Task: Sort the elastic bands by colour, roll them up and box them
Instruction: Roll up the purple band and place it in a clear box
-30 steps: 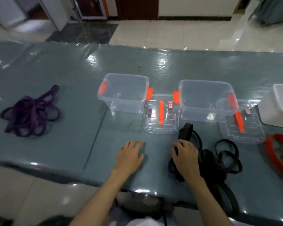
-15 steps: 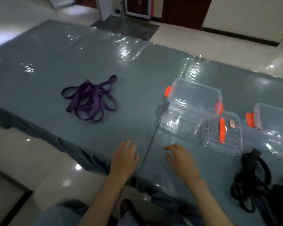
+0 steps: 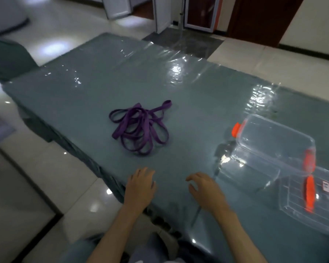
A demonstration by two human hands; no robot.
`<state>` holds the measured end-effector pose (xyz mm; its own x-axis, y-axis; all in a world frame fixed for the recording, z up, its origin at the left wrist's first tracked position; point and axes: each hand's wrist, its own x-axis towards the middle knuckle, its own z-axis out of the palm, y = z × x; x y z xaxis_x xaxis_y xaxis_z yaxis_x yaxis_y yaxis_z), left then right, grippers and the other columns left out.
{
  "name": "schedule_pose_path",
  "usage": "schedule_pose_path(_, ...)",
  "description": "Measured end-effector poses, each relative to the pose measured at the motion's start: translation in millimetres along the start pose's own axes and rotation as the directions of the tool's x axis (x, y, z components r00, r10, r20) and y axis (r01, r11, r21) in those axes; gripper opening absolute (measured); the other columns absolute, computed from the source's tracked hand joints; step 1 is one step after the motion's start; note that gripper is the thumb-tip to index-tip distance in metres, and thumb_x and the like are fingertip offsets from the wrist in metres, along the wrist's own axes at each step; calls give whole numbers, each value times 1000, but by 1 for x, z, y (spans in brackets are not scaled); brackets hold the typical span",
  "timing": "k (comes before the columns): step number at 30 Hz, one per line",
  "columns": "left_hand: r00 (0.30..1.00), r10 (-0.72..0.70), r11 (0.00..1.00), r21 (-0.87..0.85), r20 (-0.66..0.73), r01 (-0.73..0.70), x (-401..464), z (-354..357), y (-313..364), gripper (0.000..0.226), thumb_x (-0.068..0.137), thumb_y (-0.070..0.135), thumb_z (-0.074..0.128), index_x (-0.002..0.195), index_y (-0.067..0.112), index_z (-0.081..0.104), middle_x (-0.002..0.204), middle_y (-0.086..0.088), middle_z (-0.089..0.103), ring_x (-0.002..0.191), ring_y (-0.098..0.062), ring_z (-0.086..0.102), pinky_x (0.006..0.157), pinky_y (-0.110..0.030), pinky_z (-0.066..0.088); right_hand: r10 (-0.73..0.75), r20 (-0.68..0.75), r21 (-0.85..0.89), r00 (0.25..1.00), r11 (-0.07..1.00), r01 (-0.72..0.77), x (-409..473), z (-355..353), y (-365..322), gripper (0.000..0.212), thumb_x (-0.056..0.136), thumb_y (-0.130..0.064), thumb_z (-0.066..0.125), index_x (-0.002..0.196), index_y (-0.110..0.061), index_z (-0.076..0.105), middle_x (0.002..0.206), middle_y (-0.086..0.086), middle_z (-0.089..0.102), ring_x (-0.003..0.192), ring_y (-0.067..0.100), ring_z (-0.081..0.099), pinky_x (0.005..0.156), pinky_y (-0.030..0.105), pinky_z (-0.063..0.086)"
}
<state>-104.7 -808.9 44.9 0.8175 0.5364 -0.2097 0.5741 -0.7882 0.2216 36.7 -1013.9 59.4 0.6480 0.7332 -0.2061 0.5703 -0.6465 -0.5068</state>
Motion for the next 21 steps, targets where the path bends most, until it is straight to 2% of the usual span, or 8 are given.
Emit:
schedule_pose_path(8,997,-58,997,-45,-53,56,63,-29,-61,46,105,30,52,150,19,49,153,-1,49,140,-22,46,112,-38,38,-22,25,31,999,999,21,76,10,-35,28,102,-19,60,128,-16,69,128,6,65,122,26,62,105,38,46)
schedule_pose_path(17,992,-78,990,-124,-104,65,202,-57,-160,58,104,37,56,156,16,42,154,-10,49,136,-32,48,107,-49,44,157,-47,137,987,979,-149,195,49,-87,38,93,-14,72,131,-11,69,131,12,63,120,35,62,106,38,48)
schedule_pose_path(21,989,-109,971,-223,-96,85,268,-60,-188,58,108,53,37,152,16,45,154,-12,50,138,-34,48,108,-53,43,327,-35,160,944,935,-318,244,69,-111,56,101,-38,65,151,-18,51,153,11,48,141,33,45,116,45,40)
